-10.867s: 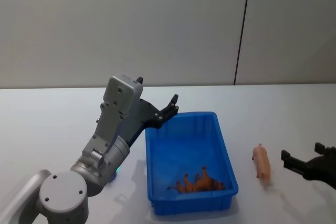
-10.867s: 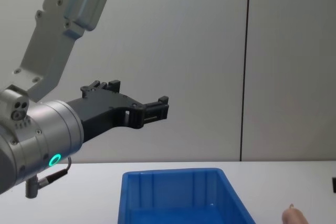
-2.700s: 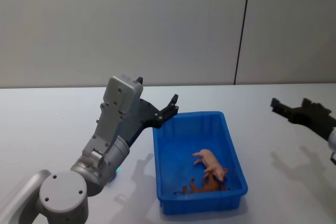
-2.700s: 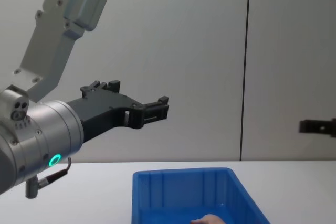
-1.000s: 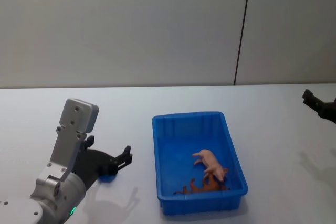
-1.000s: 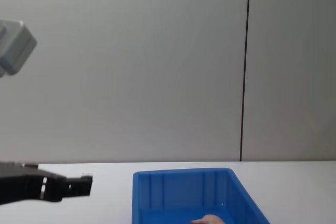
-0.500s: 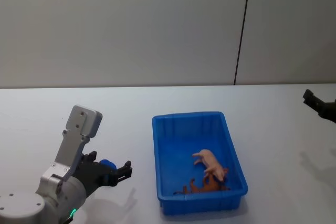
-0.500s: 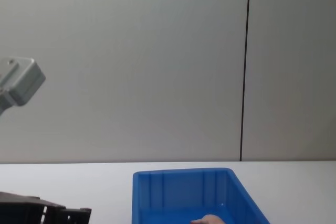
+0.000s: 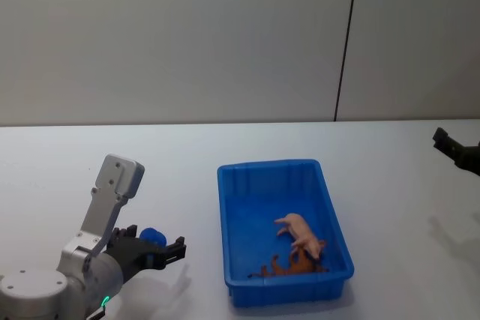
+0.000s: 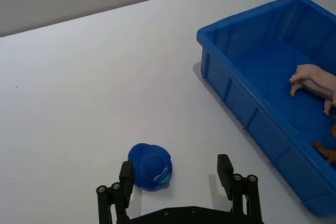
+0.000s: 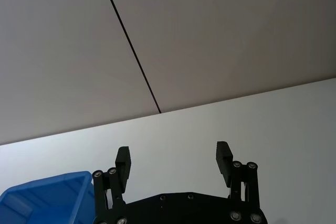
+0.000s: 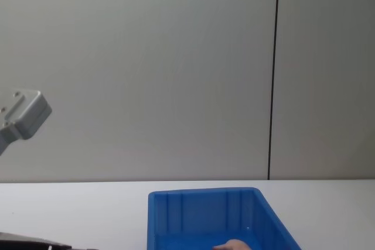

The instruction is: Pick up the two dolls from the table and place them into the box.

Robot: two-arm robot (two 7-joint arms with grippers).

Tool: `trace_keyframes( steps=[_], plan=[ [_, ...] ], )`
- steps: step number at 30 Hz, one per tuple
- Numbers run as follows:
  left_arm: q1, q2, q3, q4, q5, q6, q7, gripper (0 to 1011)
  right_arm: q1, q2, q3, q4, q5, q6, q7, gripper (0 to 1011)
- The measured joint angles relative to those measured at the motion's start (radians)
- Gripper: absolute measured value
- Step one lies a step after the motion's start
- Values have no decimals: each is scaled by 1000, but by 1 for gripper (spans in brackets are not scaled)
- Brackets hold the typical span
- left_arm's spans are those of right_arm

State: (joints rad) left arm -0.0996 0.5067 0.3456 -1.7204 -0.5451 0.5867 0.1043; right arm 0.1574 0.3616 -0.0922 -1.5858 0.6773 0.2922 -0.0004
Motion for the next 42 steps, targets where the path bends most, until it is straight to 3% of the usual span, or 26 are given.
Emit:
trace_keyframes(
  steps=[17,37,42],
  plan=[
    [-54,-42,-3,124,20,-14,-52,1001,0,0,0,0,0,0,0,1001],
    [-73,-60,-6,195,48,-16,-60,1001,0,0,0,0,0,0,0,1001],
    [-75,-62,-7,203,52,-19,-58,906,0,0,0,0,0,0,0,1001]
  ],
)
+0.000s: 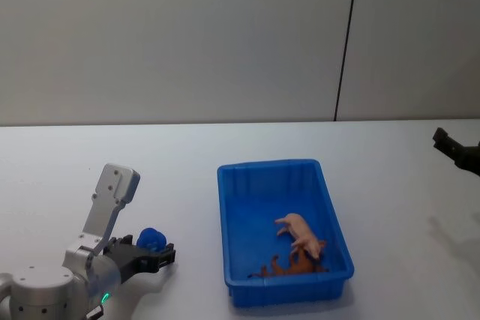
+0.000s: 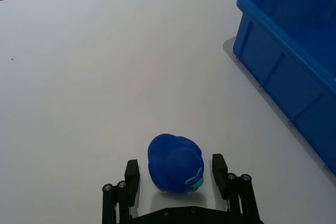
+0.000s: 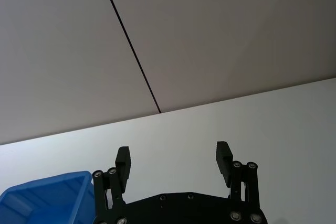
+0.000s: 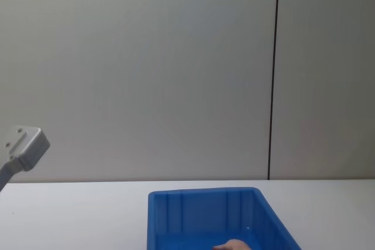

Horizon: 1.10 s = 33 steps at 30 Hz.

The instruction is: Pick up the two dolls from the table and place them into the box.

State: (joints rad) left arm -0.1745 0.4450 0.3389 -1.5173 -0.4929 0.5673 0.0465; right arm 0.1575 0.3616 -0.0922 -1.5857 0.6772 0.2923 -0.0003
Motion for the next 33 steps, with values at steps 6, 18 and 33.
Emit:
trace_keyframes(
  steps=[6,18,33],
  plan=[
    [-1,-1,0,5,3,-2,1,757,0,0,0,0,0,0,0,1001],
    [-2,-2,-1,11,6,-4,2,535,0,0,0,0,0,0,0,1001],
    [4,3,-11,-13,9,-54,16,442,0,0,0,0,0,0,0,1001]
  ],
)
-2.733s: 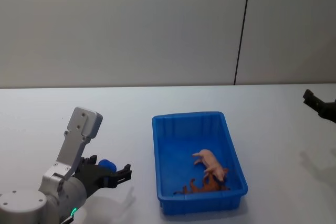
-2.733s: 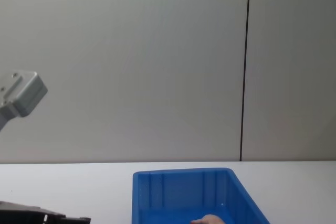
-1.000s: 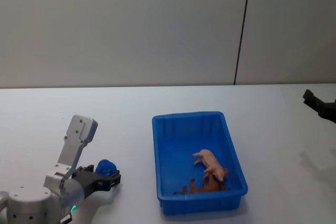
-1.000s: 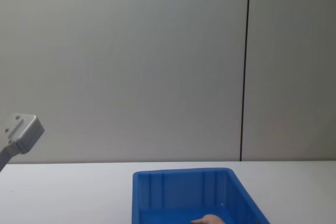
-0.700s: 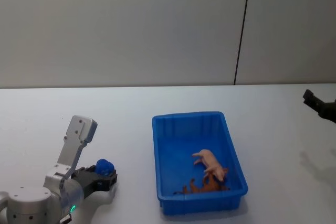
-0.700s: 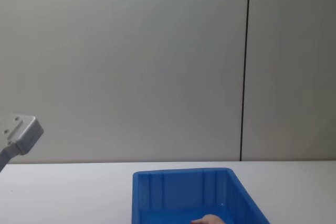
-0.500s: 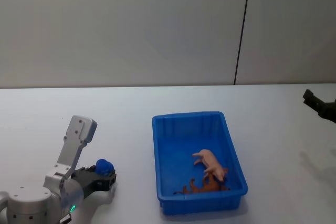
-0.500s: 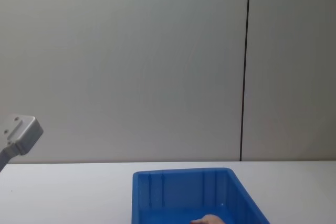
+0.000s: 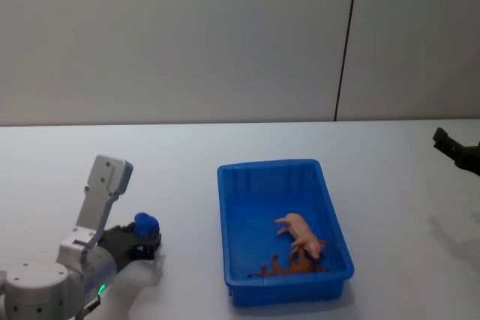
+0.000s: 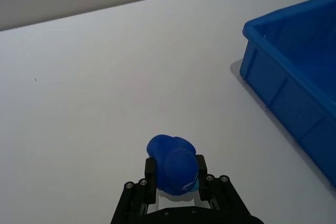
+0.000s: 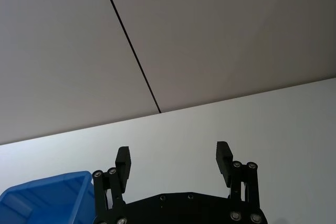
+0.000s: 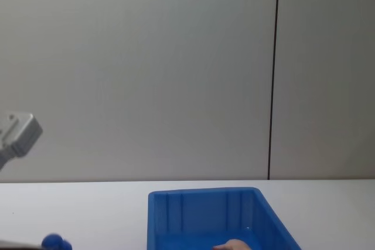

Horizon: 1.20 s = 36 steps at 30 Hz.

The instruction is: Pick up the two dolls from the table and place them into the box.

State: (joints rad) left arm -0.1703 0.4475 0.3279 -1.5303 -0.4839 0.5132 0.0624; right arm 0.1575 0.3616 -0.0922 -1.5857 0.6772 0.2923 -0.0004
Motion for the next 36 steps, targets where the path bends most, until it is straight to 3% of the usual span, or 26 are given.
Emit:
trace_keyframes(
  steps=[8,17,36],
  plan=[
    [3,8,-12,-40,4,-52,0,399,0,0,0,0,0,0,0,1001],
    [-10,14,-21,-88,20,-104,-61,340,0,0,0,0,0,0,0,1001],
    [-69,0,-4,-104,79,-130,-314,222,0,0,0,0,0,0,0,1001]
  ],
)
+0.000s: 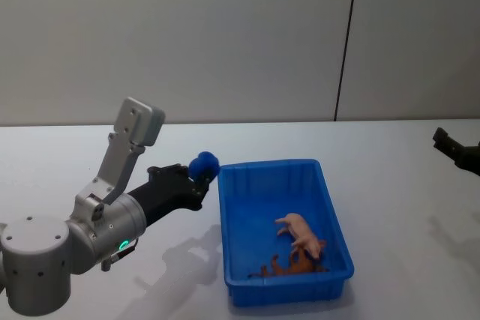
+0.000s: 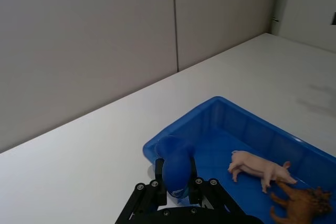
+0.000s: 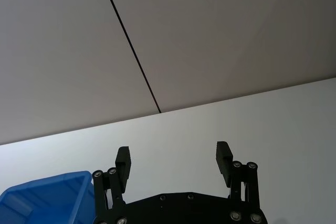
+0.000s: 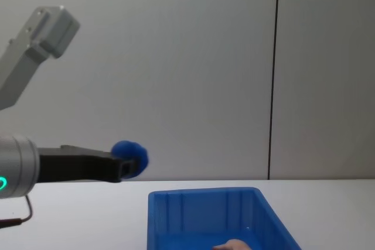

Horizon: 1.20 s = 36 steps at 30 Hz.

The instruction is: Pick up the two dolls from the table and place them into the box.

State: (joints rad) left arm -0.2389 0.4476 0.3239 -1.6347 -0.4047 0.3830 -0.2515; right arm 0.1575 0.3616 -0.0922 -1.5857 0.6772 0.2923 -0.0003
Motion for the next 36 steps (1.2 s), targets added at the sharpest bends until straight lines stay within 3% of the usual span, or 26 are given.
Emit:
trace_keyframes(
  steps=[16,20,26,36],
  plan=[
    [-71,-30,43,67,101,17,-265,148,0,0,0,0,0,0,0,1001],
    [-96,-45,63,104,155,20,-344,148,0,0,0,0,0,0,0,1001],
    [-126,-67,87,153,213,21,-405,148,0,0,0,0,0,0,0,1001],
    [-153,-89,110,201,264,21,-455,454,0,0,0,0,0,0,0,1001]
  ],
)
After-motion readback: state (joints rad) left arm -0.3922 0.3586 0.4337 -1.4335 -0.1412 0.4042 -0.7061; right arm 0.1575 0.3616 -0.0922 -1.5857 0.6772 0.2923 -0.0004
